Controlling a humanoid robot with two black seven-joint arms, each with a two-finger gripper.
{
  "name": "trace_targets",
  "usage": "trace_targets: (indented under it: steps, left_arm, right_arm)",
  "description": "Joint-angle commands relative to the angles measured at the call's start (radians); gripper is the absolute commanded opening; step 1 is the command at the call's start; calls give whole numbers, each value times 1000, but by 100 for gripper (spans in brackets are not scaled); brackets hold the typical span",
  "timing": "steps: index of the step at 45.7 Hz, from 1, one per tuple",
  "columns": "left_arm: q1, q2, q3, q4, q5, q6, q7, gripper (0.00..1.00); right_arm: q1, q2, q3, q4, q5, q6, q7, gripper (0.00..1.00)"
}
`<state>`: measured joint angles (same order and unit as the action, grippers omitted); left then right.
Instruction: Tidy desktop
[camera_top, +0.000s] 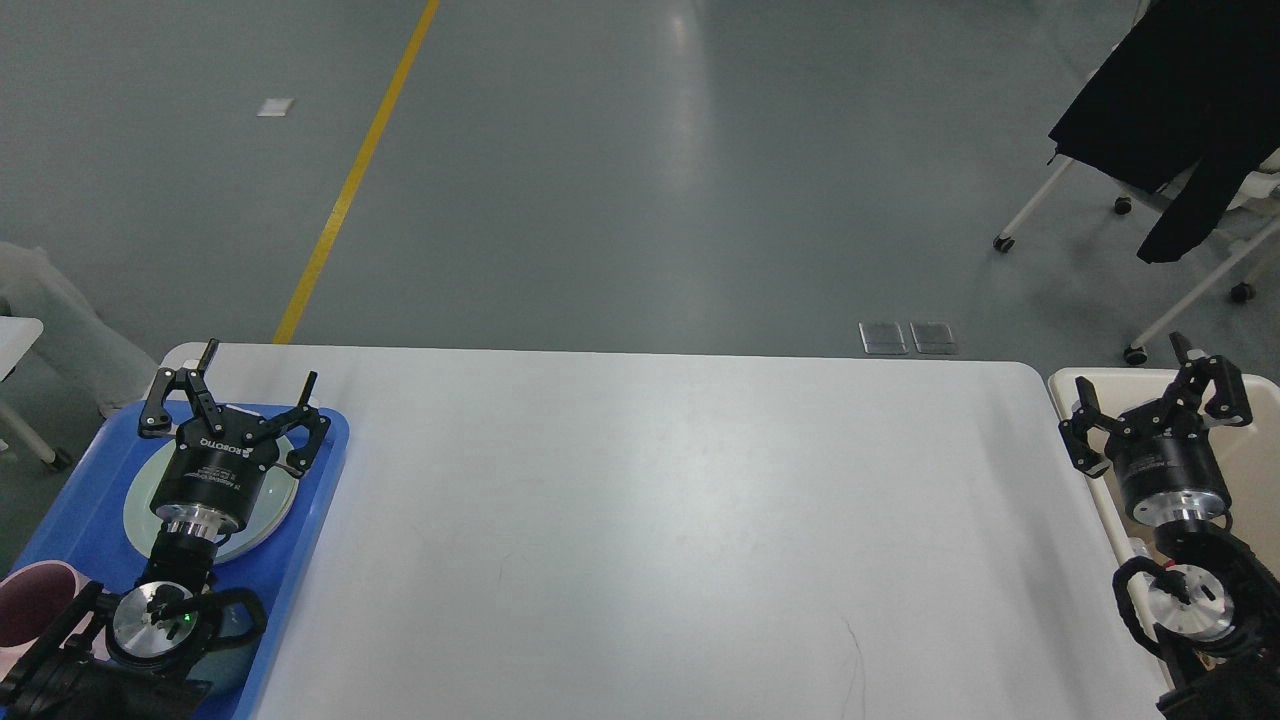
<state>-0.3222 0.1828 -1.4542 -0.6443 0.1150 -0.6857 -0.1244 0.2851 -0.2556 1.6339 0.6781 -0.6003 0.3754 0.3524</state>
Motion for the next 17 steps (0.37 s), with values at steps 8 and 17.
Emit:
trace_targets:
  steps: [8,17]
  left_arm:
    - [0,0,0,0,0,0,2,96]
    - [0,1,0,0,0,0,0,96]
  right_arm:
    - [2,30,-15,15,-1,-3,-10,100]
    - [-6,44,-20,46,0,-1,-6,100]
